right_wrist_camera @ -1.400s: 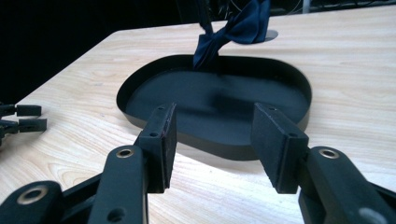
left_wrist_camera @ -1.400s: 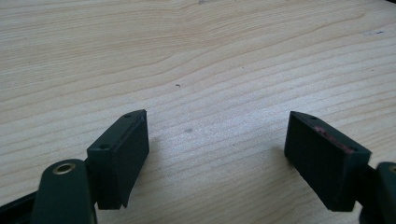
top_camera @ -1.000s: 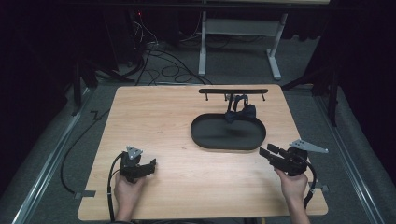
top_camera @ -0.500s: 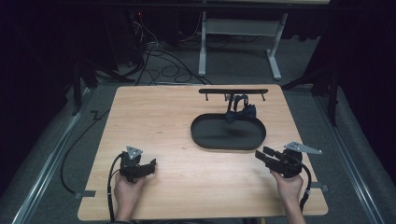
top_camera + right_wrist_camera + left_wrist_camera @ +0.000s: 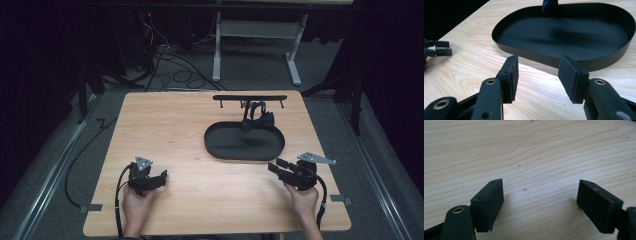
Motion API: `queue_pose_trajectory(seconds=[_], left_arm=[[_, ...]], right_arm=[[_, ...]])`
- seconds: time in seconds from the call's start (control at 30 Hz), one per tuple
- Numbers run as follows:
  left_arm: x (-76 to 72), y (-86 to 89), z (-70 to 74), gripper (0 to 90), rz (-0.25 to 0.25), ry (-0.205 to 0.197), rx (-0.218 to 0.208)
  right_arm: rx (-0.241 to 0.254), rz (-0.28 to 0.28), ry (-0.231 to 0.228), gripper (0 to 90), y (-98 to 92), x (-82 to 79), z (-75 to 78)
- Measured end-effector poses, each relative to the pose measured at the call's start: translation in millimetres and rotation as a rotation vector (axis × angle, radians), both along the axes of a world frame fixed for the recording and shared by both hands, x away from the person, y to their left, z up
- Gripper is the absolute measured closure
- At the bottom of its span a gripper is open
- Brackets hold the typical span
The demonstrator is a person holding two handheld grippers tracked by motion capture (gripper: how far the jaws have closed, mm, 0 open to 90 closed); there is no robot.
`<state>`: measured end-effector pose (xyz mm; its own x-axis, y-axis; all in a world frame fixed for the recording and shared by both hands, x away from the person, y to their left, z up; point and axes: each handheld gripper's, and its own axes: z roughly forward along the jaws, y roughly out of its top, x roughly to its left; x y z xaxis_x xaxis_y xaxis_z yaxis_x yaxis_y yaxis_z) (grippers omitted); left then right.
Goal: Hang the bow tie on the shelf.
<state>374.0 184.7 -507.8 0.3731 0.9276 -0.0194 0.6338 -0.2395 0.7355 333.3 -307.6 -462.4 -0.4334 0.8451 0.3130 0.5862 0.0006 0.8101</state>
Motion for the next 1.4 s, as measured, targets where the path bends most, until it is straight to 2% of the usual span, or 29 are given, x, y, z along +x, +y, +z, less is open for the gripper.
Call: queue_pose_trajectory(seconds=[0.77, 1.4], left_arm=[[0.0, 0.0, 0.0, 22.1, 0.0, 0.0, -0.001], [0.0, 0.0, 0.1, 22.3, -0.001, 0.001, 0.003]], right_arm=[[-0.038, 0.008, 0.021, 52.5, 13.6, 10.7, -9.1], [-0.124, -0.003, 0.032, 53.4, 24.3, 18.0, -21.4]])
